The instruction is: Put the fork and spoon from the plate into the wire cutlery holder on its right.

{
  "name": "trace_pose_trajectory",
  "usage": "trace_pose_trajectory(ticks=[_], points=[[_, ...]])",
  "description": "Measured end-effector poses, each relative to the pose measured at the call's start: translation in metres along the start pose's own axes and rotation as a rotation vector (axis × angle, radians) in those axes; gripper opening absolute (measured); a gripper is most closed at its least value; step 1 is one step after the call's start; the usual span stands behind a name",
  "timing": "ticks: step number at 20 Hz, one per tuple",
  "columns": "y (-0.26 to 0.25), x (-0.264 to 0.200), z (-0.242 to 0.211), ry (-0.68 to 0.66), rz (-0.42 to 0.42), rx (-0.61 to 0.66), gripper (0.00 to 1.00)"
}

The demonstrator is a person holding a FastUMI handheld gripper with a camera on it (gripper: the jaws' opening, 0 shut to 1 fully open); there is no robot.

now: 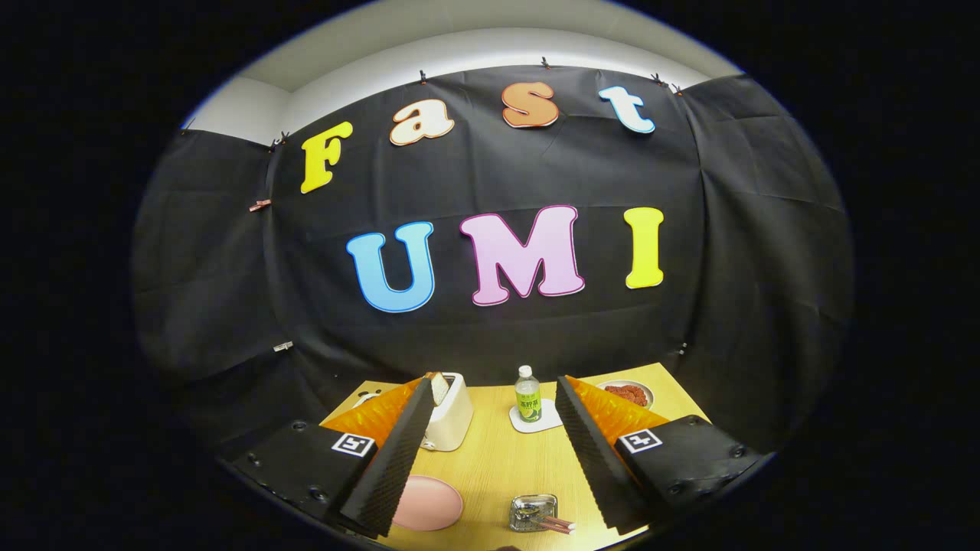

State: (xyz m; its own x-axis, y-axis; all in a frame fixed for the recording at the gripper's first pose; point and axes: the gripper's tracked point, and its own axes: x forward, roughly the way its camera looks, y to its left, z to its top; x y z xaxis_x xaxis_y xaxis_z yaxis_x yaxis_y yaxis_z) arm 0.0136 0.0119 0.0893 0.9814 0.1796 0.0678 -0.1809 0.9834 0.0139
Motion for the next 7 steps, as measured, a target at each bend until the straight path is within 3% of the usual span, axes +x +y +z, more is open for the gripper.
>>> trace_pose_trajectory(ticks=[7], points=[[-0.0018,-0.0021,-0.0017,-0.020,-0.002,-0.017,0.99]])
